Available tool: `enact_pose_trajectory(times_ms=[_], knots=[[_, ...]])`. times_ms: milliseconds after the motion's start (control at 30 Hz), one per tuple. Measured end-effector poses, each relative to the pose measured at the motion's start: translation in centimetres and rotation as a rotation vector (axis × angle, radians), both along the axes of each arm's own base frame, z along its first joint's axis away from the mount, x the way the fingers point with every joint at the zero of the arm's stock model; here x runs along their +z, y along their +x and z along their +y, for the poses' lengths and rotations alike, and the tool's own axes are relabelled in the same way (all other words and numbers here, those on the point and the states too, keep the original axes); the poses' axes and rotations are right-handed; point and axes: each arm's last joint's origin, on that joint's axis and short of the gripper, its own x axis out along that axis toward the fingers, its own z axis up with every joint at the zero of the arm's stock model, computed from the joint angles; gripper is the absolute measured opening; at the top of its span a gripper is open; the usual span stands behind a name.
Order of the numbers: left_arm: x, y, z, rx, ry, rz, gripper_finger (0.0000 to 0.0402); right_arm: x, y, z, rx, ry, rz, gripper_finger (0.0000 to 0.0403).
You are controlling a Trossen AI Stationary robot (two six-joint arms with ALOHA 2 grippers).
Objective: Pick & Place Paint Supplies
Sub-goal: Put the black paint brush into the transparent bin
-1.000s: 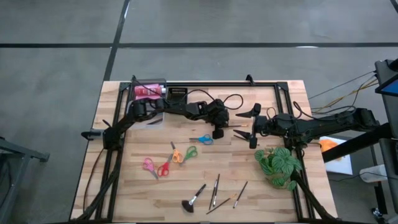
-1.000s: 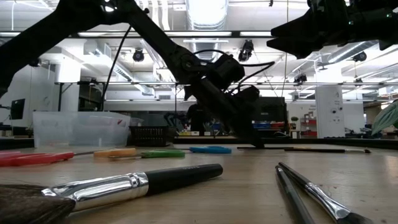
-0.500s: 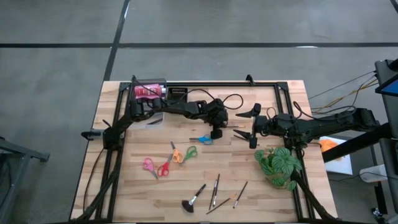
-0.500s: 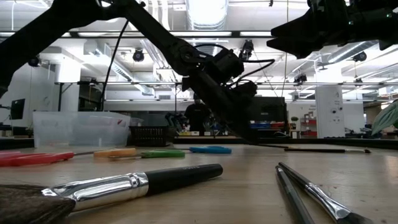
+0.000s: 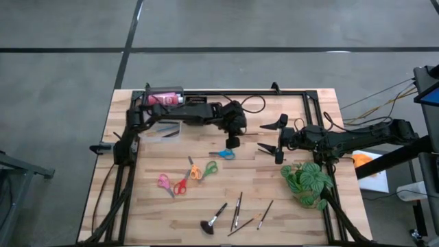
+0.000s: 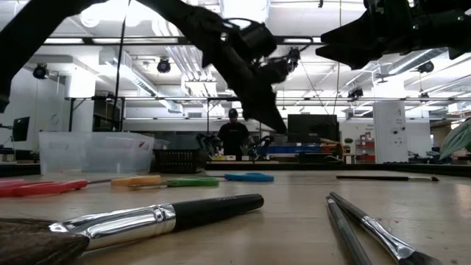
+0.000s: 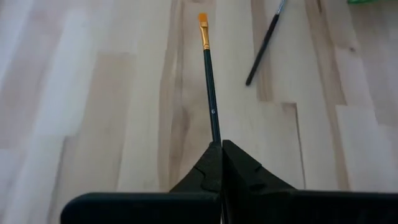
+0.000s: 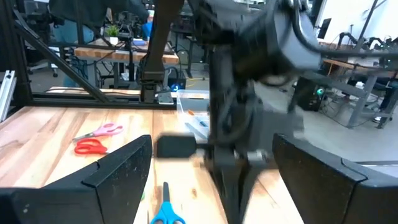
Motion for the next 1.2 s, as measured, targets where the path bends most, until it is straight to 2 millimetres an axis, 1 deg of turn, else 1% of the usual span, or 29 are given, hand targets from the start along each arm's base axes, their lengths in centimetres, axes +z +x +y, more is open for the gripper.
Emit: enact_pose_trajectory(times_ms=[133, 267, 400, 533, 600, 733, 900, 1033, 1200], knots=[[2.3, -1.7, -0.4, 0.031, 0.032, 0.068, 0.0, 0.0, 0.0, 0.0, 0.0, 0.0, 0.0, 0.0331], [4.5, -3.8, -1.1, 0.061, 0.084, 0.076, 0.0, 0.0, 0.0, 0.0, 0.0, 0.0, -0.001, 0.0331], [6.0, -6.8, -1.7, 0.087, 0.105, 0.061, 0.0, 0.0, 0.0, 0.0, 0.0, 0.0, -0.001, 0.0331], [7.0, -10.5, -2.4, 0.128, 0.146, 0.05, 0.0, 0.0, 0.0, 0.0, 0.0, 0.0, 0.003, 0.0331], [7.3, -12.6, -2.9, 0.158, 0.16, 0.048, 0.0, 0.0, 0.0, 0.0, 0.0, 0.0, 0.004, 0.0331], [7.6, -16.7, -3.6, 0.274, 0.169, 0.028, 0.0, -0.1, 0.0, 0.0, 0.0, 0.0, 0.007, 0.0331], [7.5, -21.3, -4.6, 0.322, 0.189, -0.013, 0.0, -0.1, 0.0, 0.0, 0.0, 0.0, 0.008, 0.0331], [7.1, -24.4, -5.3, 0.346, 0.215, -0.026, 0.0, -0.1, 0.0, 0.0, 0.0, 0.0, 0.007, 0.0331], [6.6, -27.4, -5.9, 0.369, 0.243, -0.007, 0.0, -0.1, 0.0, 0.0, 0.0, 0.0, 0.008, 0.0331]])
